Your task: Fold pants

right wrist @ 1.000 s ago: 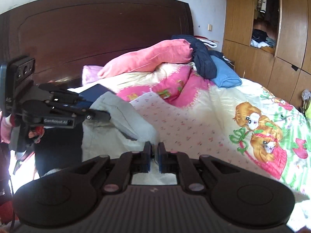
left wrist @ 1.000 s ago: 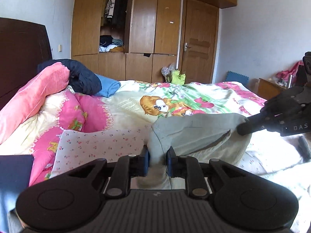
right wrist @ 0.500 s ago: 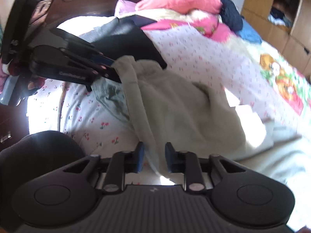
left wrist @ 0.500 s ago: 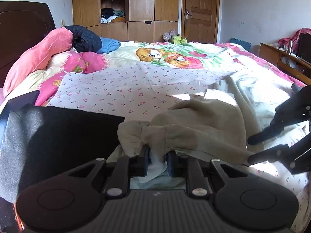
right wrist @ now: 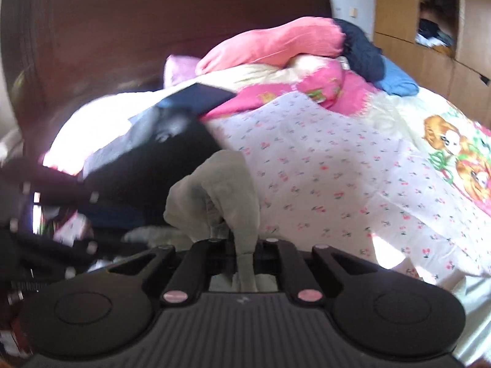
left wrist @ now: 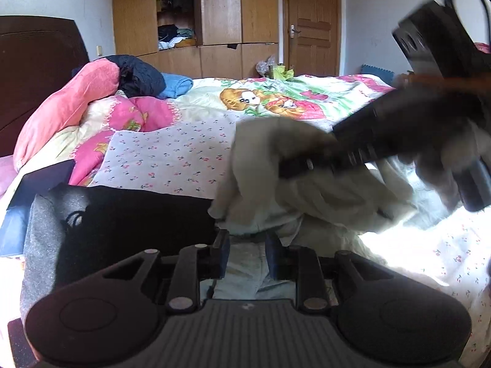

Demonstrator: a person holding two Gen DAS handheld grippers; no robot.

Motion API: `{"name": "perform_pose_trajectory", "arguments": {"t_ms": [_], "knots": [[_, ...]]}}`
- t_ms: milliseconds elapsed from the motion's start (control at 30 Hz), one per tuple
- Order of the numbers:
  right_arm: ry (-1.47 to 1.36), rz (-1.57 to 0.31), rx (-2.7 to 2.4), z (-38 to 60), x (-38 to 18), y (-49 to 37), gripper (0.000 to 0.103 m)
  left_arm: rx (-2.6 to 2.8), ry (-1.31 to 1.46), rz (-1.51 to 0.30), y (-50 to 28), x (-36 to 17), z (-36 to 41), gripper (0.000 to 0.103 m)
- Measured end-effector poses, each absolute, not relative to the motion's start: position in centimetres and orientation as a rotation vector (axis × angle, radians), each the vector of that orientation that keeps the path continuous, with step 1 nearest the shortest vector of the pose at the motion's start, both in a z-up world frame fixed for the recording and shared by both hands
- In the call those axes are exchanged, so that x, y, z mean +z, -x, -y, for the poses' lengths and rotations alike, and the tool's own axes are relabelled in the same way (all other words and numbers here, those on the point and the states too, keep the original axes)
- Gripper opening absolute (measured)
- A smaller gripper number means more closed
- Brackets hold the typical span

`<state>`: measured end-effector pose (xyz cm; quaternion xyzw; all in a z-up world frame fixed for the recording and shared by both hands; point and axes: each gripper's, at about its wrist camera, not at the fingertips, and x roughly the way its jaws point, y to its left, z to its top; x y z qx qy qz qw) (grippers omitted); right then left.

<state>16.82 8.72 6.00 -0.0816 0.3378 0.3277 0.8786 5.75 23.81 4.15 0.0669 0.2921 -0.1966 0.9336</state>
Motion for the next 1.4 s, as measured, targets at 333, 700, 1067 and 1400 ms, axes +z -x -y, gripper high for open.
{"name": "perform_pose_trajectory", "arguments": {"t_ms": [333, 700, 1067, 1400], "knots": [[0.129, -0.534, 0.647, -6.4, 13.2, -18.9, 0.005, -0.298, -0.217, -0.65, -17.8, 1.7, -18.9, 0.039], [0.512, -0.591, 0.755, -13.6, 0.3, -11.5, 0.008, -0.09, -0.12, -0.683, -16.6, 2.0, -27.7, 0.04], [0.527, -0.476, 0.715, -18.1, -0.9, -10.1, 0.005, -0.1, -0.034, -0.637, -11.9, 3.2, -30.4, 0.046], [0.04, -0.439, 0.513, -15.8, 5.8, -14.1, 0.004, -0.084, 0.02, -0.537, -9.8, 5.5, -32.6, 0.047]]}}
